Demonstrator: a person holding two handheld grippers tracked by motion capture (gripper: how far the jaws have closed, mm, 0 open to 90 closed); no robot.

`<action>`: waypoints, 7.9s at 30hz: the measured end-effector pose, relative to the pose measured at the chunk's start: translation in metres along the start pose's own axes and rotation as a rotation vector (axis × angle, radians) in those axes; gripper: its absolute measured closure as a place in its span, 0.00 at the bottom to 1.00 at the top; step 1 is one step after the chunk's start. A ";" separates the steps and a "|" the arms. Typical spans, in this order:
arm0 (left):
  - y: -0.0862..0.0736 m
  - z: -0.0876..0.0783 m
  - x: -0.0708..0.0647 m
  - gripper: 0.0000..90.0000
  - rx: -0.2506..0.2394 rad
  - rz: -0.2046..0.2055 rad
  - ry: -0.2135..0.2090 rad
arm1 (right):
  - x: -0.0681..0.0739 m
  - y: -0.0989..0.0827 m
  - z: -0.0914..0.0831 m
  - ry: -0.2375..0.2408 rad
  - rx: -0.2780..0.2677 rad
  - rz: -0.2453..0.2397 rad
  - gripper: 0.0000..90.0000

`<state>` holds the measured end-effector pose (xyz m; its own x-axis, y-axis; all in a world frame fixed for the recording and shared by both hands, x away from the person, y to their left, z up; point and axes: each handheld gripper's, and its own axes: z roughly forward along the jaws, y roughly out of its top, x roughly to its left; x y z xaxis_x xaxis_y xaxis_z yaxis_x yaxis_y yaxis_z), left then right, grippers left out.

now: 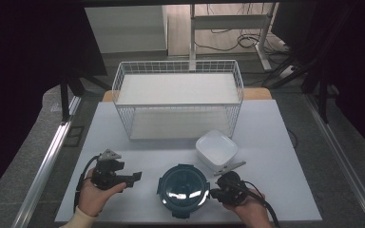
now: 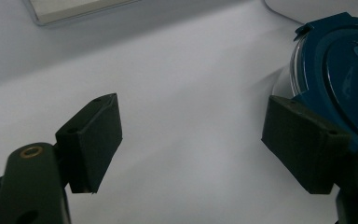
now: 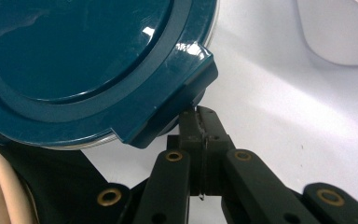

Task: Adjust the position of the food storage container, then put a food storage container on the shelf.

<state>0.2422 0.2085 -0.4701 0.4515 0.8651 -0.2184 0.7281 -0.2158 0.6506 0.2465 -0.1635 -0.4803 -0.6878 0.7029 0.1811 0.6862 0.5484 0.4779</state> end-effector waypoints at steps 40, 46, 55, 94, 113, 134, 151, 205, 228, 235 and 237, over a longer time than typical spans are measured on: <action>0.001 -0.017 -0.003 0.20 -0.128 -0.042 -0.042 | -0.060 -0.015 -0.048 0.012 -0.363 0.082 0.26; 0.001 -0.022 -0.005 0.19 -0.141 -0.050 -0.063 | -0.057 -0.014 -0.050 0.037 -0.376 0.085 0.25; -0.002 -0.025 -0.011 0.17 -0.137 -0.083 -0.124 | -0.046 -0.010 -0.047 0.076 -0.359 0.086 0.22; -0.014 0.044 -0.025 0.18 0.048 -0.219 -0.443 | -0.008 0.002 0.016 0.291 -0.232 0.282 0.12; -0.021 0.059 -0.032 0.32 0.109 -0.292 -0.536 | -0.003 -0.009 0.029 0.371 -0.226 0.426 0.26; -0.020 0.047 -0.032 0.48 0.066 -0.383 -0.527 | -0.011 -0.010 0.022 0.405 -0.259 0.529 0.41; -0.015 0.037 -0.037 0.51 0.030 -0.337 -0.527 | -0.010 -0.002 0.008 0.370 -0.315 0.452 0.44; 0.014 0.011 -0.041 0.49 -0.047 -0.248 -0.528 | -0.001 0.027 -0.030 0.306 -0.391 0.284 0.44; 0.050 -0.014 -0.043 0.49 -0.106 -0.182 -0.487 | 0.000 0.053 -0.055 0.295 -0.430 0.223 0.44; 0.067 -0.024 -0.042 0.49 -0.129 -0.170 -0.480 | -0.001 0.068 -0.068 0.287 -0.448 0.193 0.44; 0.071 -0.026 -0.042 0.49 -0.137 -0.166 -0.478 | -0.002 0.073 -0.071 0.284 -0.450 0.181 0.44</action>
<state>0.2616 0.1689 -0.3959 0.5439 0.5728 -0.6133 0.7500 -0.0040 0.6614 0.2811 -0.1573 -0.3848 -0.6483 0.5837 0.4889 0.6732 0.1393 0.7263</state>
